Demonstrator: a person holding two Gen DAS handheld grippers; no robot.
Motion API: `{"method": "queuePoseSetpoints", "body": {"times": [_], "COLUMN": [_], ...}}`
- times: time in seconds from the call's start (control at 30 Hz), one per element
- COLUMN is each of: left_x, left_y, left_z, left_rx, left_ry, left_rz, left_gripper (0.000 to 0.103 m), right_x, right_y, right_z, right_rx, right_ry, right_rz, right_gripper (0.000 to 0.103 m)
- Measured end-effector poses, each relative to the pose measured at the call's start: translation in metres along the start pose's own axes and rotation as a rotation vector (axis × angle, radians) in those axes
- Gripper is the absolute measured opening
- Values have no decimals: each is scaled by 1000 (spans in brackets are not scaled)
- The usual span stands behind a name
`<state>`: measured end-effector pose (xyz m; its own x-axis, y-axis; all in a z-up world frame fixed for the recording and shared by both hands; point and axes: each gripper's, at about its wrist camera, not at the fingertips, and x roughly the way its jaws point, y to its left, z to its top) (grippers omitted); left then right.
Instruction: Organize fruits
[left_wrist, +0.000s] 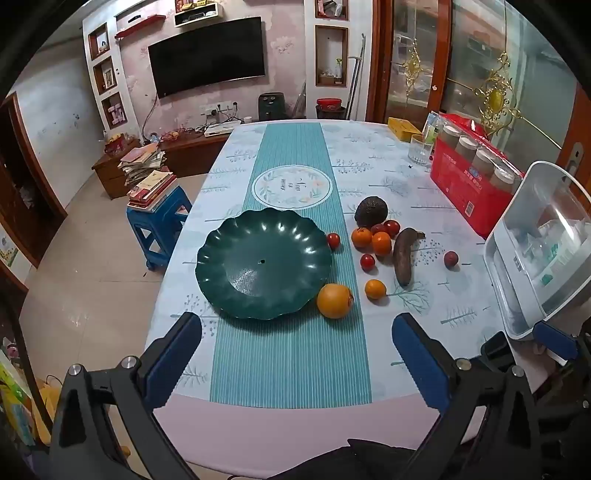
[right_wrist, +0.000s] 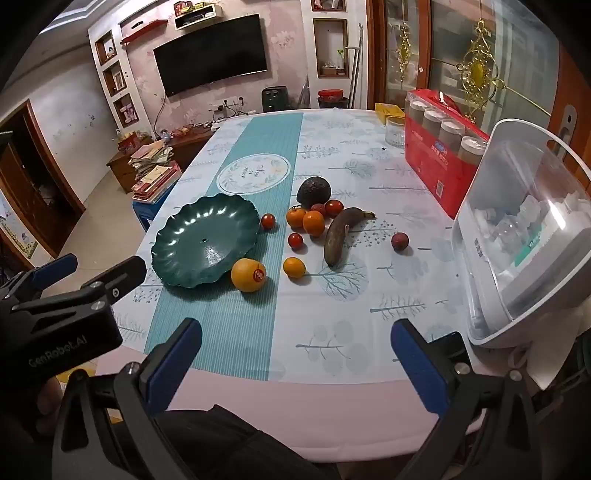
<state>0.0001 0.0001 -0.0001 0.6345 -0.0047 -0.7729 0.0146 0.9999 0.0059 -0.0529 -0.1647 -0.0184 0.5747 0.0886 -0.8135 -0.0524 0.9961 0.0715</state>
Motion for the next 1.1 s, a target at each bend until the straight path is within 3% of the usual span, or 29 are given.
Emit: {"method": "queuePoseSetpoints", "body": {"times": [0.5, 0.77, 1.1], "left_x": [14, 21, 15], "left_y": [-5, 7, 19], "left_z": [11, 10, 10], "left_rx": [5, 20, 55], "left_ry": [13, 16, 14], "left_rz": [-6, -39, -61], "left_gripper": [102, 102, 102], "right_x": [4, 19, 8], "right_y": [12, -1, 17], "right_z": [8, 7, 5], "right_rx": [4, 18, 61], "right_ry": [5, 11, -10], "right_rz": [1, 7, -28], "right_gripper": [103, 102, 102]}}
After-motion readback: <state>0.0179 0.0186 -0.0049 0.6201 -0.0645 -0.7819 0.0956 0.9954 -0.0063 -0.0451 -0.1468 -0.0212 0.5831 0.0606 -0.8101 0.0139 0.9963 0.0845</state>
